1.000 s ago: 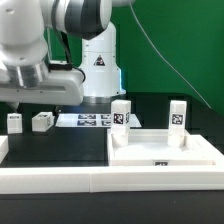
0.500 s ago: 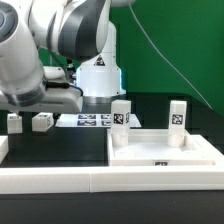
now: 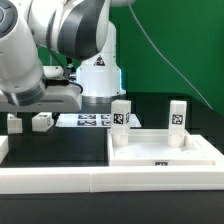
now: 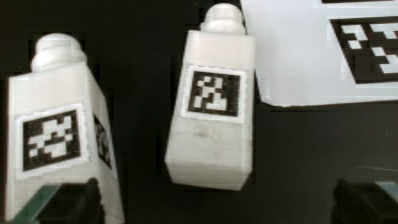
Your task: Assemble square table
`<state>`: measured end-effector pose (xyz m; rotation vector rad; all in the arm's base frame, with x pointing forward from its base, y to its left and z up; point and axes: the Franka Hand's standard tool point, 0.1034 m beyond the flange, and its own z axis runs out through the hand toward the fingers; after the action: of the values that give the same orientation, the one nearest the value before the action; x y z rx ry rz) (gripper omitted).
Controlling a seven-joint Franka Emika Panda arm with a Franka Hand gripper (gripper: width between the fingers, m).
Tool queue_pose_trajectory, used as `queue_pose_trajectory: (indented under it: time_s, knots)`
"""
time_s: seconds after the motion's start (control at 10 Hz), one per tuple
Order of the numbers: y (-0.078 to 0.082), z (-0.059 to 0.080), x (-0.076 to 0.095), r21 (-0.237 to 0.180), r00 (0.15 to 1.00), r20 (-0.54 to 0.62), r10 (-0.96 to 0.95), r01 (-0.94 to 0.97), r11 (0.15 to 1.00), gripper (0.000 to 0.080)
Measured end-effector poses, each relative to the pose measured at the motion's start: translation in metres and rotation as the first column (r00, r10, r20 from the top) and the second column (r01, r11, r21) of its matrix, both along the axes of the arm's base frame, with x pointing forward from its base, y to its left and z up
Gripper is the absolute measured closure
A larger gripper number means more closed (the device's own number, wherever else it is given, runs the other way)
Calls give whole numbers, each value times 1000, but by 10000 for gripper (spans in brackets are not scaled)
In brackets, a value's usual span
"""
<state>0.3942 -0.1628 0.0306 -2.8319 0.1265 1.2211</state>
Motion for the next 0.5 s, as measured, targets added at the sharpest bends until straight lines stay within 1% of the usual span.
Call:
queue_pose_trajectory:
  time_s: [0.3, 0.5]
  knots:
    - [2, -2, -1, -3, 1000, -1, 2, -2, 1000, 150]
    - [8, -5, -7, -20, 1000, -15, -12, 12, 1000, 150]
